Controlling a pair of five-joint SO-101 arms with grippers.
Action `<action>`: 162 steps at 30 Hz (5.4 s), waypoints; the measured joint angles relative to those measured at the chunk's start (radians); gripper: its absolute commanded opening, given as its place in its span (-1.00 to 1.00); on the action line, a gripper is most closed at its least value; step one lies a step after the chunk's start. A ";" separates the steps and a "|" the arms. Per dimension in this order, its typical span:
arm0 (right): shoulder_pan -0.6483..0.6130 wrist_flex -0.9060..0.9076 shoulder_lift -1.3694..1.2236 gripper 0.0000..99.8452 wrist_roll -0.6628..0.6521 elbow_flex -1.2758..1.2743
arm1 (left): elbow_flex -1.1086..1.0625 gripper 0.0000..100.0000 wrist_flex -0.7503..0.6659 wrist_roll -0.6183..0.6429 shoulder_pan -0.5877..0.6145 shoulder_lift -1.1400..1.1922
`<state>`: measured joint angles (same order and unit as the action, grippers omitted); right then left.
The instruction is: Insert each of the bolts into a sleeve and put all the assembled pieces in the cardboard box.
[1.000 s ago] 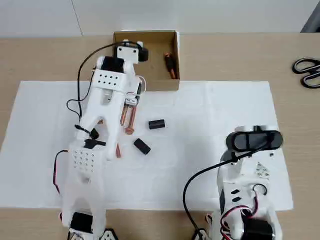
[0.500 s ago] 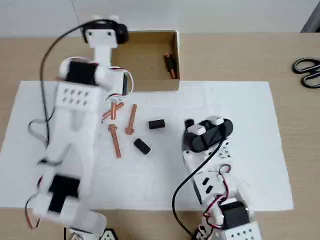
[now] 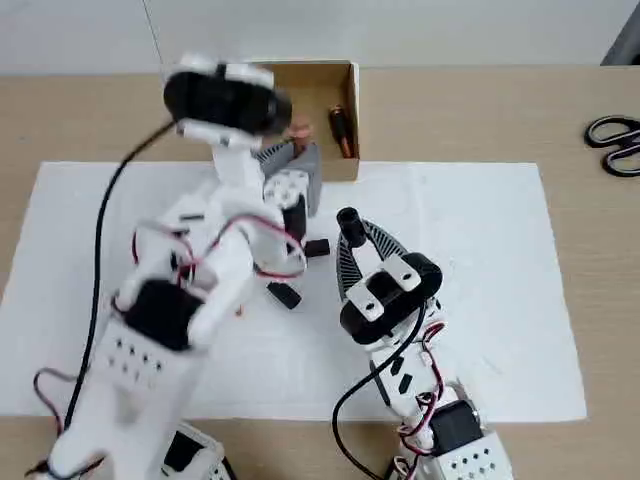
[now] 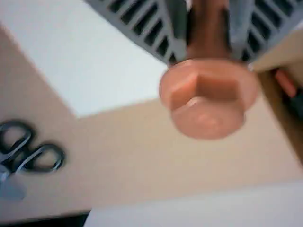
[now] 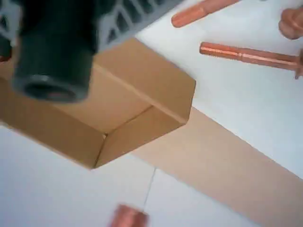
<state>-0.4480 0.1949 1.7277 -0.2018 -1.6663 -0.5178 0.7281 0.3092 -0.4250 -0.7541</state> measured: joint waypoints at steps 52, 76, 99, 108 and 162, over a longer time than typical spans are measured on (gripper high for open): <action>-0.049 -0.006 -0.002 -0.99 -0.008 -0.015 | -0.600 -0.99 -0.580 0.000 -0.046 -0.322; -0.049 -0.005 -0.003 -0.99 -0.008 -0.015 | -0.664 -0.99 -0.611 -0.003 -0.087 -0.334; -0.066 -0.006 -0.003 -0.99 -0.006 -0.009 | -0.680 -0.99 -0.717 -0.055 -0.094 -0.232; -0.074 -0.003 -0.005 -0.99 -0.006 -0.002 | -0.667 -0.99 -0.528 -0.066 -0.094 -0.307; 0.130 0.273 -1.685 -1.00 0.135 1.502 | -0.775 -0.99 -0.153 -0.222 0.744 -0.984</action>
<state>-0.3176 0.4680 0.0430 -0.0667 -0.1642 -1.2927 0.5746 0.0867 0.3191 -1.7377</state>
